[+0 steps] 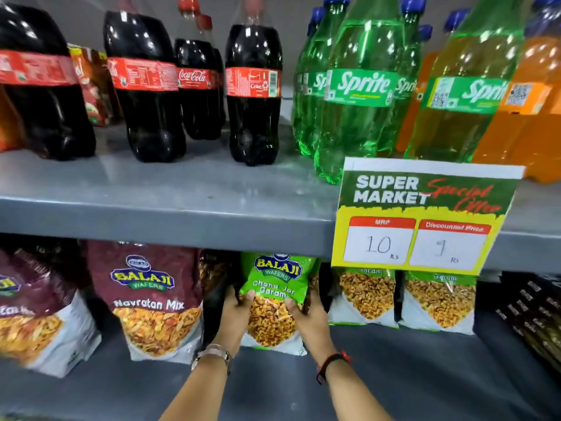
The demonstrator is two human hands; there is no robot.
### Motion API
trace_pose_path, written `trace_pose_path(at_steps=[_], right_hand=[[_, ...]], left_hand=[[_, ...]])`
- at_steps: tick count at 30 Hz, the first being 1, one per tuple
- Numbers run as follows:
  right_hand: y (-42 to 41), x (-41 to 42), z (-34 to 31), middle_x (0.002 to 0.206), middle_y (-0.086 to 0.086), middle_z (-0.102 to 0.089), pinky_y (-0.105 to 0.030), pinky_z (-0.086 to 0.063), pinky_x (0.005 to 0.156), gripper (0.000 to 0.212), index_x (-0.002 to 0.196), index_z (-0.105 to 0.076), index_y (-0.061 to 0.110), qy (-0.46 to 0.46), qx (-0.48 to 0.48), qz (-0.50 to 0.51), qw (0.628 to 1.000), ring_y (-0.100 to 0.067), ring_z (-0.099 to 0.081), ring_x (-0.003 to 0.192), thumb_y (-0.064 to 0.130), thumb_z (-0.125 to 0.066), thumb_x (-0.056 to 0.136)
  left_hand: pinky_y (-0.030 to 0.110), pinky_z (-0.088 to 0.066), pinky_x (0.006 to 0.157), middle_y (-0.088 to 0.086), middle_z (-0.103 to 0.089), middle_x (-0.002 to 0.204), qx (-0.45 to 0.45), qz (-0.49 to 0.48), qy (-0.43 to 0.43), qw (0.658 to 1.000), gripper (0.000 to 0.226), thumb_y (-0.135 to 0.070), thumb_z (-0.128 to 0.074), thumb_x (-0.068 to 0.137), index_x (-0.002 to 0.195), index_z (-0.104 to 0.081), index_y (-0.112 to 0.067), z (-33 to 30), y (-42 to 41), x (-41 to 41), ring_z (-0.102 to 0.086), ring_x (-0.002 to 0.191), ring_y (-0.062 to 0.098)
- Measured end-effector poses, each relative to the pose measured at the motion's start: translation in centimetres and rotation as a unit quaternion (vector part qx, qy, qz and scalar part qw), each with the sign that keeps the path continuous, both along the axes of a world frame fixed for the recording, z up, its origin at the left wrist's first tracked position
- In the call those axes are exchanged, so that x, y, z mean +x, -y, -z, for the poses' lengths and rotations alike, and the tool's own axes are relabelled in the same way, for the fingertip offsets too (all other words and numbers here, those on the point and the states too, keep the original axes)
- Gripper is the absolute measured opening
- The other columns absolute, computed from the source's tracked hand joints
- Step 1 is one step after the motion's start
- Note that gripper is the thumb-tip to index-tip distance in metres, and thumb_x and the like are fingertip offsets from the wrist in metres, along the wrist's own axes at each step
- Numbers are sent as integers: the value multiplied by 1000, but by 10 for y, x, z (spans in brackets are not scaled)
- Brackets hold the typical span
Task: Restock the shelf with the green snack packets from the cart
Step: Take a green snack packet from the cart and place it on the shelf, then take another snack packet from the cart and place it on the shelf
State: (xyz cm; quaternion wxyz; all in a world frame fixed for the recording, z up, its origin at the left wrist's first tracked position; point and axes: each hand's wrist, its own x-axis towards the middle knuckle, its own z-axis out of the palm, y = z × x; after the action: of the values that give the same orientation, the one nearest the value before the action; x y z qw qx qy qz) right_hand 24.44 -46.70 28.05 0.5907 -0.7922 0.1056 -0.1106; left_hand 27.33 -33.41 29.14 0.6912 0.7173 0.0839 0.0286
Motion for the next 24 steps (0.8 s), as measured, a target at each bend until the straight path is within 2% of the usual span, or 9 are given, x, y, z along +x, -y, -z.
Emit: trace_pose_path(at_steps=[4, 7, 12, 14, 15, 17, 21, 23, 24], right_hand=[[1, -28, -16, 131, -15, -44, -21, -32, 94, 55, 122, -42, 12, 42, -22, 57, 997, -27, -43, 122, 32, -65, 76], [-14, -63, -26, 135, -15, -38, -29, -32, 98, 46, 124, -40, 11, 88, -60, 80, 991, -28, -35, 127, 30, -54, 85], [-91, -111, -19, 126, -18, -51, -35, -28, 105, 48, 119, -47, 7, 151, -111, -43, 981, -31, -42, 120, 39, -40, 84], [-133, -128, -8, 129, -15, -51, -31, -25, 104, 41, 121, -45, 8, 112, -109, -124, 980, -30, -41, 123, 31, -43, 88], [-221, -178, 9, 132, -13, -50, -31, -25, 105, 38, 123, -44, 8, 73, -98, -256, 959, -28, -40, 125, 27, -43, 90], [-277, -198, 17, 134, -9, -49, -37, -29, 106, 37, 125, -43, 10, 28, -92, -339, 936, -26, -39, 126, 27, -42, 91], [-302, -196, 35, 133, -14, -49, -42, -37, 105, 38, 124, -42, 8, 4, -52, -365, 930, -28, -44, 123, 26, -43, 91], [-313, -198, 48, 132, -16, -50, -45, -37, 104, 38, 123, -42, 8, -26, -53, -377, 924, -31, -46, 121, 26, -45, 90], [-320, -201, 53, 131, -18, -50, -45, -38, 103, 39, 123, -42, 7, -49, -56, -391, 917, -32, -47, 119, 26, -45, 90]], left_hand=[[42, -32, 107, 13, -45, 127, -17, -31, 8, 999, 47, -9, -51, 87, 129, -33, -2, 2, -4, -29, -42, 123, 28], [33, -36, 99, 5, -49, 111, -21, -78, 23, 996, 40, -4, -50, 86, 124, -37, -5, 5, -26, -74, -43, 114, 22], [45, -39, 99, 7, -48, 106, 19, -167, 6, 986, 41, -18, -53, 87, 123, -39, -6, 15, -106, -174, -49, 102, 23], [48, -41, 98, 12, -52, 104, 13, -232, -2, 973, 36, -16, -53, 86, 118, -42, -4, 26, -149, -216, -51, 99, 24], [47, -42, 97, 15, -54, 102, -2, -357, -32, 934, 31, -13, -53, 86, 115, -45, -3, 43, -221, -300, -51, 96, 22], [37, -46, 88, 12, -58, 96, 2, -431, -62, 900, 21, -11, -51, 87, 107, -47, -8, 59, -276, -333, -52, 85, 18], [14, -44, 67, 9, -52, 100, 12, -442, -100, 891, 34, -12, -51, 87, 116, -44, 4, 74, -299, -354, -49, 92, 18], [12, -46, 72, 15, -55, 104, 3, -456, -120, 882, 35, -13, -54, 86, 114, -45, 6, 84, -304, -368, -50, 98, 20], [21, -47, 84, 21, -57, 109, -6, -464, -134, 876, 37, -14, -56, 85, 114, -45, 7, 93, -310, -377, -52, 104, 24]])
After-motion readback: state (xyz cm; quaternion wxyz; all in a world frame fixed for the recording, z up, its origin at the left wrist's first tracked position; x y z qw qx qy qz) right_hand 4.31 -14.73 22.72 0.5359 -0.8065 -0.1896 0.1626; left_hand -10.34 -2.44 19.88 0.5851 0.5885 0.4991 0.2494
